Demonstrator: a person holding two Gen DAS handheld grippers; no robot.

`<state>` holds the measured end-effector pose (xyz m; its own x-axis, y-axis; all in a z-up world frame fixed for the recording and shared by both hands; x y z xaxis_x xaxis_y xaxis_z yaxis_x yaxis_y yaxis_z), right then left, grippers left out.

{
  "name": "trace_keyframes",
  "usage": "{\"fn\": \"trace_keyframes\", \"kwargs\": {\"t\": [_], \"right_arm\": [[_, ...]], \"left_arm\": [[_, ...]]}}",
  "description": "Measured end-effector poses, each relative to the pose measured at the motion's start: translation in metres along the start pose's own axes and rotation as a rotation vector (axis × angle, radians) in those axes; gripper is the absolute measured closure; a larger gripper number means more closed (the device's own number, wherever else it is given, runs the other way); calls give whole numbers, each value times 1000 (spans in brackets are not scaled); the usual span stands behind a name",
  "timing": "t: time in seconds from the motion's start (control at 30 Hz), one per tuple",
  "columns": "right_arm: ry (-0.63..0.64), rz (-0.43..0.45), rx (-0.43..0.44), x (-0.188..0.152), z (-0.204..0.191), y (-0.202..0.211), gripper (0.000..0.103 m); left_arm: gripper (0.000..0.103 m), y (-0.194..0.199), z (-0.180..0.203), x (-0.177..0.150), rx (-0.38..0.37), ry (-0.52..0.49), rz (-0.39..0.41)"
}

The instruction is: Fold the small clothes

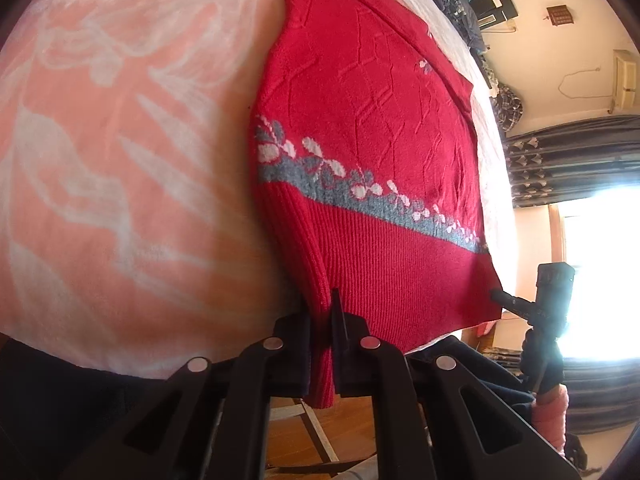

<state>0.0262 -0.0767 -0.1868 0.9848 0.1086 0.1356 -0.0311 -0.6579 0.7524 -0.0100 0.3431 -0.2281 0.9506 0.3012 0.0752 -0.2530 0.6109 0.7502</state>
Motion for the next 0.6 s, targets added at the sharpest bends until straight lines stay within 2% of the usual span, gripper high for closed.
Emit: {"fn": "trace_keyframes", "kwargs": {"t": [0.13, 0.27, 0.47, 0.6], "right_arm": [[-13, 62, 66, 13, -10, 17, 98], [-44, 133, 109, 35, -16, 35, 99], [-93, 203, 87, 83, -22, 50, 99], [-118, 234, 49, 122, -24, 53, 99]], "left_arm": [[96, 14, 17, 13, -96, 3, 51], [96, 26, 36, 32, -159, 10, 93], [96, 33, 51, 80, -146, 30, 158], [96, 34, 53, 122, -158, 92, 212]]}}
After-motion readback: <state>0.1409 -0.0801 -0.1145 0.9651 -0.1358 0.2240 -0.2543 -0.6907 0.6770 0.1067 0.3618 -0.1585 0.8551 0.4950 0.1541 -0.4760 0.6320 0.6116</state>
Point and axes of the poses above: each gripper's, at about its wrist camera, not at the fingertips, and y roughly against the way its jaws point, z to its right, x to its top, the point moved 6 cm from there along -y, roughly the way its jaws point, and after that the axes turned 1 degree about y, right-handed, at the moved point
